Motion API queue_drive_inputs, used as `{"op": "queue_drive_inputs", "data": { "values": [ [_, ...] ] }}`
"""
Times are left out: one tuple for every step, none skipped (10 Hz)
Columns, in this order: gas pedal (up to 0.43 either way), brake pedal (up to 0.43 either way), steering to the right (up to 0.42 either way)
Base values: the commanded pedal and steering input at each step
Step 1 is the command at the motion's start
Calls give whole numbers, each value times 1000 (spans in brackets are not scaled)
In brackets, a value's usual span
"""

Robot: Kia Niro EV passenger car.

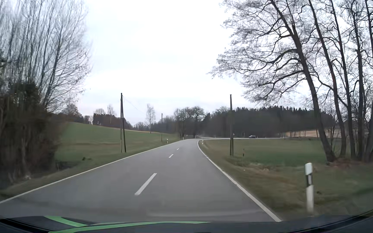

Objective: Follow the waypoints while adhering to traffic rules and regulations

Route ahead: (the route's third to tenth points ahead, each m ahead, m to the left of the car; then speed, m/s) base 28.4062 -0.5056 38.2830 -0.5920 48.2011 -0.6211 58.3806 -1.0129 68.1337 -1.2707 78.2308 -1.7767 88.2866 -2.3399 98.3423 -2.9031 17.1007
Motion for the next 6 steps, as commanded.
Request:
{"op": "queue_drive_inputs", "data": {
  "values": [
    [8, 0, 5],
    [0, 0, 5],
    [0, 0, 5],
    [0, 0, 5],
    [0, 0, 5],
    [0, 0, 5]
  ]
}}
